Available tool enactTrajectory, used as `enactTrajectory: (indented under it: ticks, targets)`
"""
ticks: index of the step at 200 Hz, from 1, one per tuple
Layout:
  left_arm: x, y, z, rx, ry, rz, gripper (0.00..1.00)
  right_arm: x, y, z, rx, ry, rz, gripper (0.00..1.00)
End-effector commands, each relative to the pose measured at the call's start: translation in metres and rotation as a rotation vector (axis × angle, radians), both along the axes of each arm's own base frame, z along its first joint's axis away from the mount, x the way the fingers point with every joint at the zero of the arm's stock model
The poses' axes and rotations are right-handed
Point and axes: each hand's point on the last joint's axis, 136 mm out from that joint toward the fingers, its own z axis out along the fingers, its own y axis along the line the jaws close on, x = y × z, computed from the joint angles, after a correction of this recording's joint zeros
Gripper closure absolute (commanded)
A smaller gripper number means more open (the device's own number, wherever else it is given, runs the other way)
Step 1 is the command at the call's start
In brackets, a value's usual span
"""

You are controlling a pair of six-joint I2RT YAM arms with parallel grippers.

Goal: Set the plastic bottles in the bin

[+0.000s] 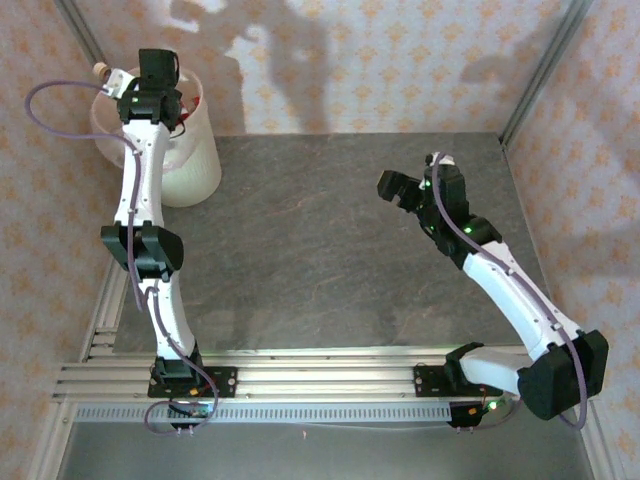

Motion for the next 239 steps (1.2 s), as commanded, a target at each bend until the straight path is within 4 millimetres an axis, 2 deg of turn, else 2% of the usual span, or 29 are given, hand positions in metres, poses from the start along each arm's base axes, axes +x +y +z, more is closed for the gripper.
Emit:
enactTrajectory:
  ticks: [1,20,38,41,87,115,125,154,157,175,196,208,211,219,239]
  targets:
    - [0.004,0.007,0.006,-0.09,-0.114,0.099,0.4,-0.001,0.0,-0.003,0.005,0.023,0.0,0.01]
    - [0.007,0.008,0.003,-0.135,-0.141,0.125,0.29,-0.001,0.001,-0.008,0.025,0.032,-0.005,0.01]
    - [0.016,0.008,0.009,-0.164,-0.188,0.104,0.2,-0.002,0.003,-0.009,0.041,0.039,-0.002,0.01]
    - [0.017,0.008,0.011,-0.163,-0.196,0.099,0.18,0.001,0.004,-0.016,0.036,0.059,-0.002,0.01]
    - [0.018,0.002,0.034,-0.176,-0.25,0.06,0.13,0.003,0.005,-0.018,0.032,0.063,-0.004,0.01]
    - [0.025,-0.01,0.052,-0.203,-0.311,-0.026,0.13,0.004,0.003,-0.019,0.029,0.065,-0.015,0.01]
    - [0.031,-0.018,0.064,-0.214,-0.353,-0.084,0.13,0.004,-0.001,-0.019,0.028,0.062,-0.036,0.01]
    - [0.04,-0.051,0.104,-0.225,-0.452,-0.296,0.09,0.004,-0.015,-0.023,0.017,0.045,-0.119,0.01]
    - [0.04,-0.055,0.108,-0.227,-0.461,-0.323,0.09,0.001,-0.018,-0.014,0.027,0.02,-0.126,0.01]
    - [0.034,-0.081,0.134,-0.216,-0.5,-0.486,0.02,-0.003,-0.03,-0.008,0.017,-0.017,-0.176,0.01]
    - [0.017,-0.12,0.156,-0.197,-0.519,-0.685,0.0,-0.01,-0.047,-0.008,-0.001,-0.061,-0.249,0.01]
    - [0.009,-0.146,0.157,-0.192,-0.523,-0.796,0.0,-0.015,-0.059,-0.01,-0.013,-0.091,-0.304,0.01]
    - [-0.001,-0.152,0.167,-0.182,-0.542,-0.823,0.0,-0.016,-0.062,-0.011,-0.015,-0.1,-0.317,0.01]
    - [-0.012,-0.168,0.172,-0.169,-0.561,-0.896,0.0,-0.019,-0.07,-0.013,-0.025,-0.117,-0.354,0.01]
    - [-0.043,-0.205,0.166,-0.115,-0.577,-1.06,0.0,-0.026,-0.089,-0.017,-0.06,-0.149,-0.429,0.01]
